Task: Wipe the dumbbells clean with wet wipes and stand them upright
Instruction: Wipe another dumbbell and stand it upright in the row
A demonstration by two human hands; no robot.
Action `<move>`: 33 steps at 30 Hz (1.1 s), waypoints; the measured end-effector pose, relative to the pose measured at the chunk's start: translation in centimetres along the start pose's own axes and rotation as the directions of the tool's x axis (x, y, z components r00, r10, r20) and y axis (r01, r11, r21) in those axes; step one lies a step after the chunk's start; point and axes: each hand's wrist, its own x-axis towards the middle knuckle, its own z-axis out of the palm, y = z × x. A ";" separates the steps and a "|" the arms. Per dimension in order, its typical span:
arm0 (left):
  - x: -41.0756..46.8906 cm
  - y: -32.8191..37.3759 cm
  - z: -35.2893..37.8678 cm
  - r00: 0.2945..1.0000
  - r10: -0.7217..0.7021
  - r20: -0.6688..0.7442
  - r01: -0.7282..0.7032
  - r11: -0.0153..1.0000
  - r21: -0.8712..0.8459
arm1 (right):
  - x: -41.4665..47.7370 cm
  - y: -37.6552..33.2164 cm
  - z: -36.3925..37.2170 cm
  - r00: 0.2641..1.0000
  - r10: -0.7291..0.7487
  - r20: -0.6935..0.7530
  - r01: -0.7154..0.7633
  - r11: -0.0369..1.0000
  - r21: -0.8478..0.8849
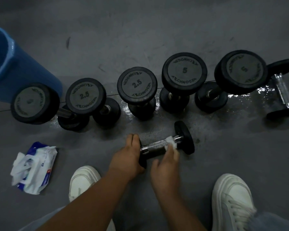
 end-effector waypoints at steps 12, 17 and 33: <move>0.1 -0.2 0.1 1.000 0.005 -0.008 -0.005 0.999 -0.042 | -0.5 0.1 0.5 0.992 -0.073 -0.101 0.081 0.994 0.072; -0.1 0.0 -0.2 1.000 0.005 0.014 -0.004 1.000 -0.023 | 2.5 0.4 0.2 0.985 0.135 -0.110 -0.118 0.981 0.151; -0.2 0.0 -0.3 0.999 -0.032 0.040 0.032 0.999 -0.012 | 2.4 1.3 1.0 0.878 0.476 0.055 -0.409 0.685 0.603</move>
